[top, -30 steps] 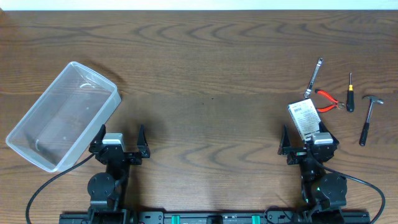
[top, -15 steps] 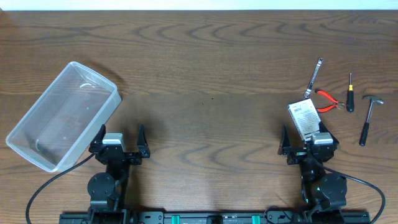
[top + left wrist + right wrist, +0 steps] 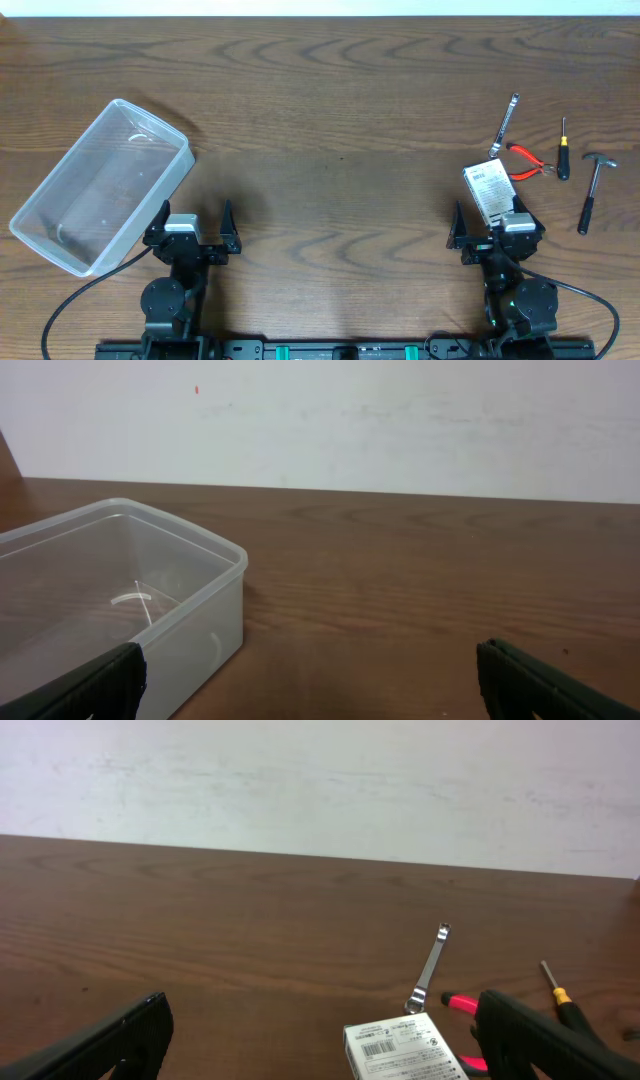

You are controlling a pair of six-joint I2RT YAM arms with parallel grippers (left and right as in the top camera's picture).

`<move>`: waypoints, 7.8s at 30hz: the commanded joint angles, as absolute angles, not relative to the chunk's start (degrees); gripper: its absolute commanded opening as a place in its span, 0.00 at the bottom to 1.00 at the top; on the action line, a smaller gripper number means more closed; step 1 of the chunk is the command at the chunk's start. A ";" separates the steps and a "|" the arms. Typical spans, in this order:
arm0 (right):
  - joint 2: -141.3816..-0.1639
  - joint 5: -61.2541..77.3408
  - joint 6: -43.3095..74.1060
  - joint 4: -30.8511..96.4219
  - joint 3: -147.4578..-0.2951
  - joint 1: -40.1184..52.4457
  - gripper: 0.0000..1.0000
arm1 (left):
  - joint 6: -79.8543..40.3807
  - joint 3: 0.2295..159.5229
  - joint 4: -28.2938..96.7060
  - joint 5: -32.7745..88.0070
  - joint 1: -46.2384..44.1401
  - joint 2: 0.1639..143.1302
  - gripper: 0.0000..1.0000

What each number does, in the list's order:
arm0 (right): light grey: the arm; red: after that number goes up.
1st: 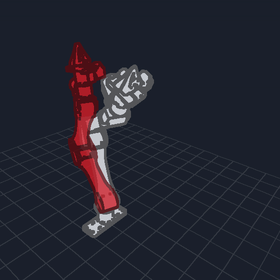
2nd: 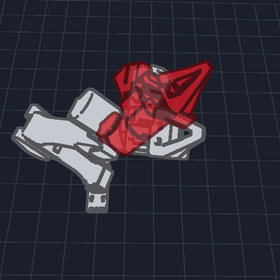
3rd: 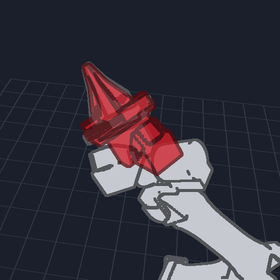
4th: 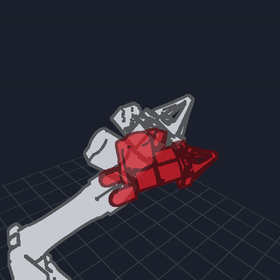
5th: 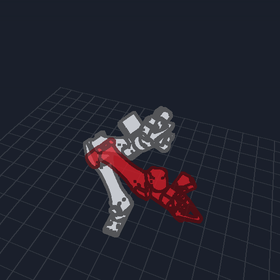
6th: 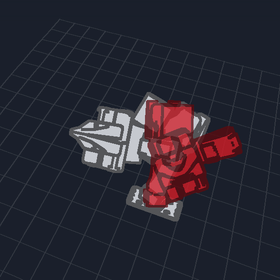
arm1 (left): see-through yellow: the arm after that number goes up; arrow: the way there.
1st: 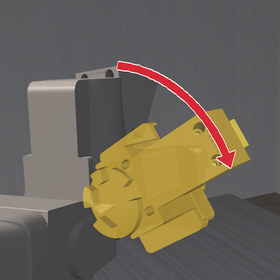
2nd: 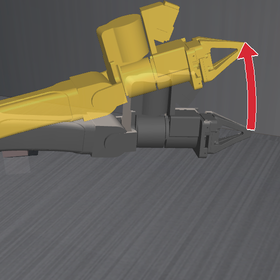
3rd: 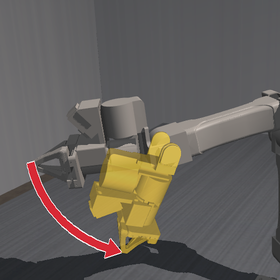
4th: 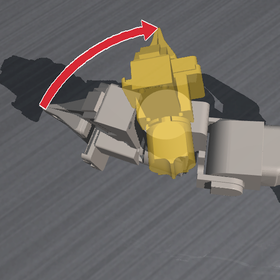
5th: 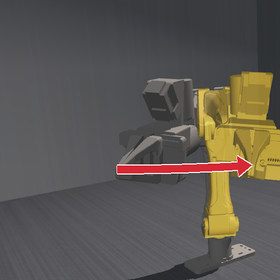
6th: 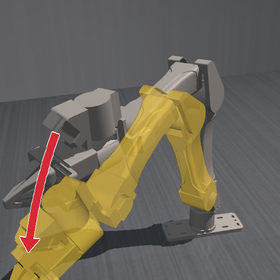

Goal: Pack container

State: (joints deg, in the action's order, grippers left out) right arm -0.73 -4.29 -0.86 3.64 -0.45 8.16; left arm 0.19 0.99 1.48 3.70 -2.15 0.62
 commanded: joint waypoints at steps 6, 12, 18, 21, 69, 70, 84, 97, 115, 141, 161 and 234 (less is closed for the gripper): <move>-0.34 -4.05 -0.71 3.88 -0.36 8.64 0.99 | -0.08 0.25 3.77 5.17 -2.39 0.23 0.98; -0.34 -4.05 -0.71 3.88 -0.36 8.64 0.99 | -0.08 0.25 3.77 5.17 -2.39 0.23 0.98; -0.34 -4.03 -0.71 3.88 -0.36 8.64 0.99 | -0.08 0.25 3.77 5.17 -2.39 0.23 0.98; -0.34 -4.05 -0.71 3.88 -0.36 8.64 0.99 | -0.08 0.25 3.77 5.17 -2.39 0.23 0.98; -41.10 24.12 4.78 34.04 -44.60 8.64 0.99 | -5.61 74.04 48.62 2.11 -0.25 56.95 0.98; -44.18 23.57 2.44 38.35 -48.29 8.64 0.99 | -5.61 77.73 52.36 2.09 0.51 59.81 0.98; -69.45 10.44 -1.17 64.82 -71.90 8.64 0.65 | -7.33 95.18 62.37 -2.76 12.91 82.41 0.92; -69.65 10.31 -1.13 66.61 -71.90 8.64 0.20 | -27.38 95.04 53.25 0.51 18.72 107.48 0.22; -69.65 10.31 -1.15 64.03 -71.90 8.64 0.20 | -7.51 95.04 59.94 26.57 -2.83 119.26 0.10; -69.65 8.78 -1.21 63.70 -71.90 8.64 0.22 | -5.28 112.38 68.36 -9.13 -16.27 112.62 0.10; -69.65 8.78 -1.41 64.18 -71.90 8.64 0.22 | -24.67 95.35 85.01 -1.26 20.71 107.37 0.06; -54.04 9.43 2.35 88.71 -80.14 -19.31 0.99 | -11.64 89.97 56.58 -1.13 6.04 76.25 0.98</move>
